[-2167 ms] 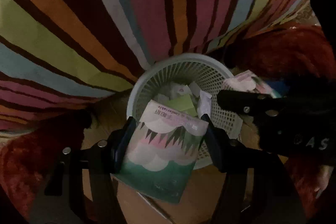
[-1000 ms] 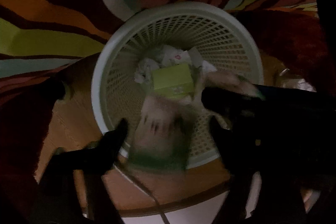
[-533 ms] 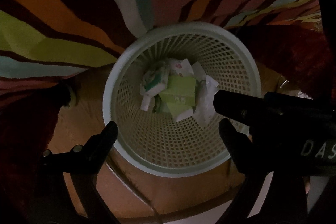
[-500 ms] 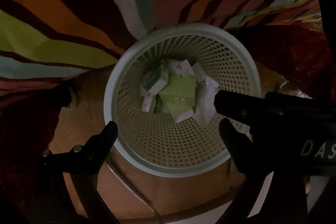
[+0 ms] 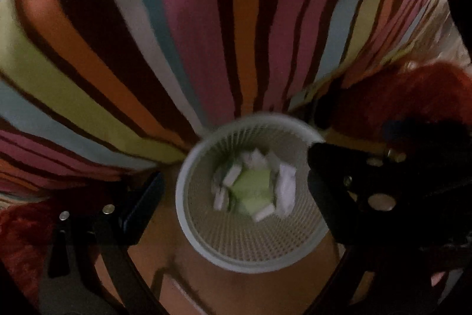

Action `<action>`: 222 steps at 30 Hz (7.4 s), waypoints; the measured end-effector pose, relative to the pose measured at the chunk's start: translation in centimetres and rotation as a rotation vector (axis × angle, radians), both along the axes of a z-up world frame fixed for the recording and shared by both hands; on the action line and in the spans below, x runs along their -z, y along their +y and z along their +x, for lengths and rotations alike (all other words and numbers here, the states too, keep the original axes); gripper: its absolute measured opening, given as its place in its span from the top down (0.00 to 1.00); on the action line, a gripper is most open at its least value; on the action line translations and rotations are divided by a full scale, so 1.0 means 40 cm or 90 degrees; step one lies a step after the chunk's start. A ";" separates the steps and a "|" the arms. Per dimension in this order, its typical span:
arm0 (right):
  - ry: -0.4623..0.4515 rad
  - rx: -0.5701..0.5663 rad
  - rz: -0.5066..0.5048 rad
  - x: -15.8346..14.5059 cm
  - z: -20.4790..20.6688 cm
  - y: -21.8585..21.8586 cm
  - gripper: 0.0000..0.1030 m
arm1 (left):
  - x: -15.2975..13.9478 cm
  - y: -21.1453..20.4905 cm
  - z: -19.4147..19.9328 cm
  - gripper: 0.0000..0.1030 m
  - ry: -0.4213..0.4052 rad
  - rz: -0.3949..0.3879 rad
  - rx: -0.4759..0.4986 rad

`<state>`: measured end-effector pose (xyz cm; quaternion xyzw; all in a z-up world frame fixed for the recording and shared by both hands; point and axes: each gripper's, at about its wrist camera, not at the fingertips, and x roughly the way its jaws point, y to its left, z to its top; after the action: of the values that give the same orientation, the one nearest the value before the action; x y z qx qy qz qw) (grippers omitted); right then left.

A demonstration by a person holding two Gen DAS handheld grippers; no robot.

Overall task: Collect trash
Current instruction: 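Raise both open tools from the basket back toward the crumpled paper on the bed, then grasp the white 'Your Skin Dress' box with the left tool while the right tool grasps the crumpled paper, then carry the white box with the left tool while the right tool carries the paper ball to the basket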

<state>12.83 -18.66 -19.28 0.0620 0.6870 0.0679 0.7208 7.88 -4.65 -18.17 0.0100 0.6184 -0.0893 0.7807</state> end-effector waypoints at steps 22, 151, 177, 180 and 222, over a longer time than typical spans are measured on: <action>-0.567 -0.072 -0.035 -0.501 0.039 0.013 0.09 | -0.376 0.277 0.068 0.08 -0.314 -0.018 -0.182; -0.466 -0.034 -0.031 -0.339 0.943 0.061 0.39 | -0.350 0.150 1.227 0.19 -0.224 0.021 -0.160; -0.441 -0.084 0.002 -0.414 0.565 0.097 0.39 | -0.430 0.273 0.653 0.19 -0.229 0.018 -0.204; -0.440 -0.084 0.002 -0.413 0.520 0.099 0.39 | -0.428 0.274 0.595 0.19 -0.228 0.021 -0.205; -0.229 -0.087 0.023 -0.290 -0.029 0.035 0.39 | -0.279 0.155 -0.099 0.19 -0.116 0.033 -0.101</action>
<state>11.67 -17.25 -7.70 0.0148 0.5485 0.1392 0.8243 3.91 1.56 -7.01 -0.0104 0.5461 -0.0098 0.8376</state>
